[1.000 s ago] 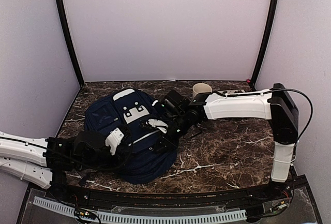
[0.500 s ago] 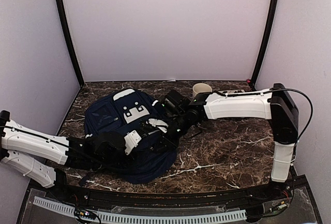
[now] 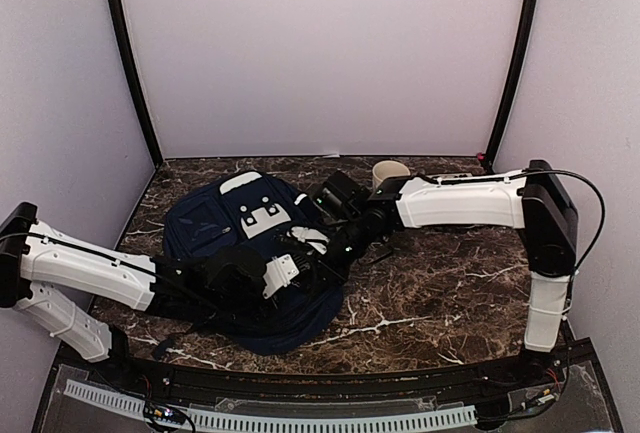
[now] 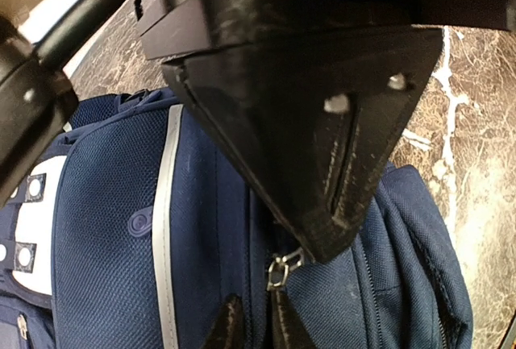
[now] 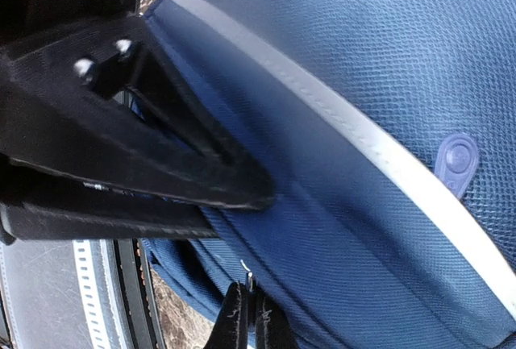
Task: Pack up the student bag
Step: Hold the upper front pocket of the student bag, then zip the upper front pocket of the student bag.
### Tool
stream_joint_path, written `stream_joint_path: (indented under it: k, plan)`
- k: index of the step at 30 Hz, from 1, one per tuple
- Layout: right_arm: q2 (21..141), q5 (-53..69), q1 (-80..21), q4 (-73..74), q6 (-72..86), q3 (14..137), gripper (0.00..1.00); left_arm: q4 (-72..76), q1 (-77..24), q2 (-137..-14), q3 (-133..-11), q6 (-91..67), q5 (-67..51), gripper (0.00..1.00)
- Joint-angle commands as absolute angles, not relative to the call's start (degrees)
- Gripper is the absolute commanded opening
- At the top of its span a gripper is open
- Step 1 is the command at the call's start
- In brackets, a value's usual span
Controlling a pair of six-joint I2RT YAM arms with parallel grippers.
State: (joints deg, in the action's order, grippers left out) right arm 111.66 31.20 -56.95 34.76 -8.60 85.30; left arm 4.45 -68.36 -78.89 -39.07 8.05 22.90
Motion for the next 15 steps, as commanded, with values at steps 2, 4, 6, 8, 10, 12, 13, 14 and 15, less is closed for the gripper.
stream_joint_path:
  k: [2,4,6,8,10,12,13,14,15]
  plan:
    - [109.5,33.2,-54.3,35.0,-10.2,81.9,0.0,1.8,-67.9,-76.1,-39.2,7.5,22.7,0.08]
    - [108.9,32.7,-52.6,34.3,-10.5,80.1,0.0,1.2,-67.9,-74.1,-37.8,6.8,22.6,0.08]
    - [108.7,32.5,-50.7,33.8,-10.5,78.8,0.0,0.1,-67.9,-72.1,-36.9,6.0,22.5,0.07]
    - [108.9,32.4,-49.0,33.7,-10.5,78.4,0.0,-0.8,-67.9,-70.2,-35.9,5.3,22.1,0.07]
    - [109.3,31.9,-47.7,33.6,-10.7,78.8,0.0,-1.7,-67.9,-68.5,-35.1,4.7,21.3,0.06]
    - [110.2,30.6,-46.4,34.0,-11.3,80.2,0.0,-2.8,-67.9,-67.3,-34.3,4.5,20.9,0.05]
    - [110.7,29.6,-45.8,34.0,-11.6,81.0,0.0,-3.4,-67.9,-67.0,-34.0,4.6,20.7,0.05]
    - [111.4,28.6,-45.3,33.7,-11.8,82.2,0.0,-3.8,-67.9,-66.7,-33.8,4.6,20.4,0.05]
    - [112.0,27.7,-44.8,33.5,-12.0,83.4,0.0,-4.0,-67.9,-66.5,-33.6,4.6,19.7,0.05]
